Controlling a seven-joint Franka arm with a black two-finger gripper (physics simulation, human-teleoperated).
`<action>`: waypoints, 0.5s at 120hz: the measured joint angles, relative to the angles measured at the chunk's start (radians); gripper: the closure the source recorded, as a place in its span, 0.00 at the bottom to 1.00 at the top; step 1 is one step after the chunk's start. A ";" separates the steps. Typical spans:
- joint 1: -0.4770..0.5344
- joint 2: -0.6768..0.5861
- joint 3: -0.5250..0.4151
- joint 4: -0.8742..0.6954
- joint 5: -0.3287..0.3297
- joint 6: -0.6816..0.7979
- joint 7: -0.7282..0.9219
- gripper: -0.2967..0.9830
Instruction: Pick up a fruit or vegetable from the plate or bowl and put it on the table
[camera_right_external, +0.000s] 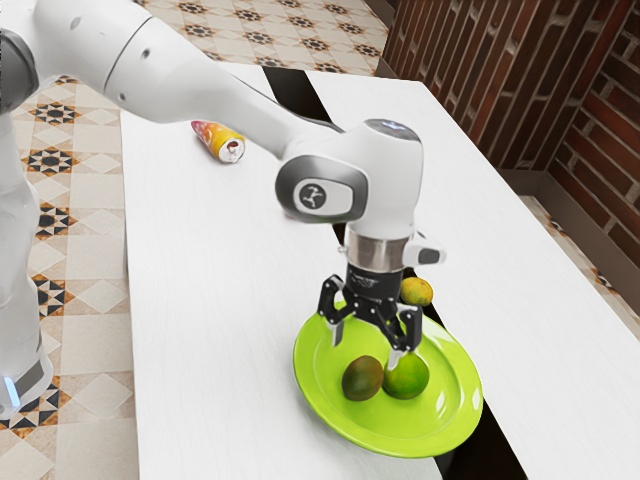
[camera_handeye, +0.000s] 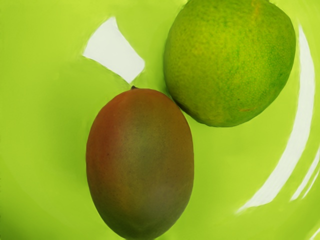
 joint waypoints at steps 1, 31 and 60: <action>0.001 0.001 0.000 0.000 0.000 0.000 0.001 0.23; 0.041 0.023 0.003 0.006 0.008 0.005 0.029 0.23; 0.022 0.055 0.000 0.006 0.012 0.022 0.048 0.23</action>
